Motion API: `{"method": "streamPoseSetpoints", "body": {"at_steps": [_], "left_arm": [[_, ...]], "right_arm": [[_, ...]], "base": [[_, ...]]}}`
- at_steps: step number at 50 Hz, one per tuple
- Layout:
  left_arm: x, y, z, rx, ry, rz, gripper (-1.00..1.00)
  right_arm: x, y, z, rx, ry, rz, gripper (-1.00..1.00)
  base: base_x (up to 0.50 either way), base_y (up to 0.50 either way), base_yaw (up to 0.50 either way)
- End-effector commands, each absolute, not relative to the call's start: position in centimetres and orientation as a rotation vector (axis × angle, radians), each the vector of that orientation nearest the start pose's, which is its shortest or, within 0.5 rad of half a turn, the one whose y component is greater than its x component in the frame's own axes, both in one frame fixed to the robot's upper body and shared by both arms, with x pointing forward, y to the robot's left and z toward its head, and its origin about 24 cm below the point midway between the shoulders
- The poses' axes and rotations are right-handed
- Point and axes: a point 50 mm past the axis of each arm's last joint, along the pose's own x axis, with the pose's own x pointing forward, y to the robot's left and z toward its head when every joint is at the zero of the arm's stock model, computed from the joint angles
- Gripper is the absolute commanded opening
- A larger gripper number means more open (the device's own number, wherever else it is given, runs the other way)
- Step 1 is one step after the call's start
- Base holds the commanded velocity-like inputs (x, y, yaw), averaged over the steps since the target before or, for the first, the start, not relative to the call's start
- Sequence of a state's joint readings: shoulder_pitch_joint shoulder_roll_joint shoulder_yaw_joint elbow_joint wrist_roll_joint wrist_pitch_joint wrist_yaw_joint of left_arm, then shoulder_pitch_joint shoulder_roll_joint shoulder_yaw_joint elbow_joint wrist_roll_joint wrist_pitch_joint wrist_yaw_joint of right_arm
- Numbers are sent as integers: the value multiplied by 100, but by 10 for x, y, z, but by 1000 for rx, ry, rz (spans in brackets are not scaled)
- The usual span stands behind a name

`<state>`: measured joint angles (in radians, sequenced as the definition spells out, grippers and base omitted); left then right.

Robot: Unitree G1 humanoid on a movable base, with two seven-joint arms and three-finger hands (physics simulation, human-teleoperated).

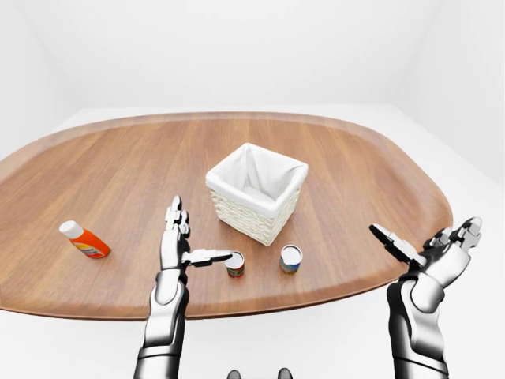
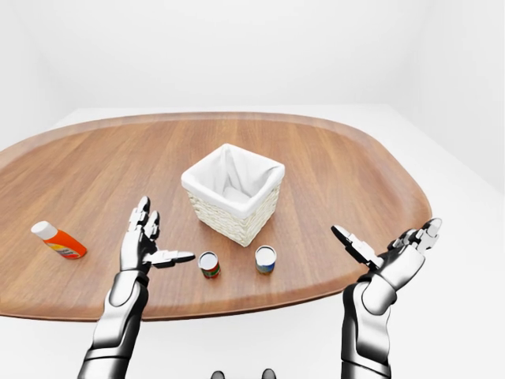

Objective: Pick up the alphabet soup and the cream cheese box, and put them in the basket.

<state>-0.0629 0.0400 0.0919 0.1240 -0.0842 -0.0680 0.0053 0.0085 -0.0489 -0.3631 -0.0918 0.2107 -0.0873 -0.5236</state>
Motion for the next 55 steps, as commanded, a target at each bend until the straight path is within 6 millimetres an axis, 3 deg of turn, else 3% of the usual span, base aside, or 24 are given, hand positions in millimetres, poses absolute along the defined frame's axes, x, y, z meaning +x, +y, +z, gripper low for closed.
{"method": "streamPoseSetpoints", "body": {"at_steps": [1,55], "left_arm": [[263,180,39,-58,-23,116,100],[263,179,40,-78,-30,90,100]], "right_arm": [[219,-267,67,180,-175,-879,100],[219,-267,67,182,-172,-878,100]], "base": [[21,0,0],[21,0,0]]}}
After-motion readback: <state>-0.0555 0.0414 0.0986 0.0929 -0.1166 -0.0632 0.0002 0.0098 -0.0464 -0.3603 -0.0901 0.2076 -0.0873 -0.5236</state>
